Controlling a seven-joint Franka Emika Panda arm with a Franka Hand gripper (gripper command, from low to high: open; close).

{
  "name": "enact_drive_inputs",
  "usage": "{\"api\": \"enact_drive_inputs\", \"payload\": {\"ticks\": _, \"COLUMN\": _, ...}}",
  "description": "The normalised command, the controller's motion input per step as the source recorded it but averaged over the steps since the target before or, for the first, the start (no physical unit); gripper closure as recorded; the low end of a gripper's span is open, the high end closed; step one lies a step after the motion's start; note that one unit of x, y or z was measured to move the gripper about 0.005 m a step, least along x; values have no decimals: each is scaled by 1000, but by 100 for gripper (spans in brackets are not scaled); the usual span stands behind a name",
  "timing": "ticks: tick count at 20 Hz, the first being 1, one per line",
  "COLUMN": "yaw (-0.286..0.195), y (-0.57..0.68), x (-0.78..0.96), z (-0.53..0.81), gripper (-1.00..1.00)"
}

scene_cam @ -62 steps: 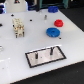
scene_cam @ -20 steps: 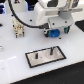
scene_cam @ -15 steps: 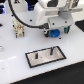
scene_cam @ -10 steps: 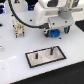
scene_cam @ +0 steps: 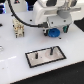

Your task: Insert the blue gear onto the right peg, followed by the red gear

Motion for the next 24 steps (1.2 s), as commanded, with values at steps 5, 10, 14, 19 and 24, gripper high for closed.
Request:
{"api": "enact_drive_inputs", "payload": {"ticks": 5, "yaw": 0, "y": -27, "x": -223, "z": -63, "gripper": -100}}
{"api": "enact_drive_inputs", "payload": {"ticks": 10, "yaw": 0, "y": 9, "x": -219, "z": -76, "gripper": 100}}
{"api": "enact_drive_inputs", "payload": {"ticks": 14, "yaw": 0, "y": 7, "x": 70, "z": 237, "gripper": 100}}
{"api": "enact_drive_inputs", "payload": {"ticks": 19, "yaw": 0, "y": 3, "x": 323, "z": 526, "gripper": 100}}
{"api": "enact_drive_inputs", "payload": {"ticks": 24, "yaw": 0, "y": -12, "x": 503, "z": 520, "gripper": 100}}
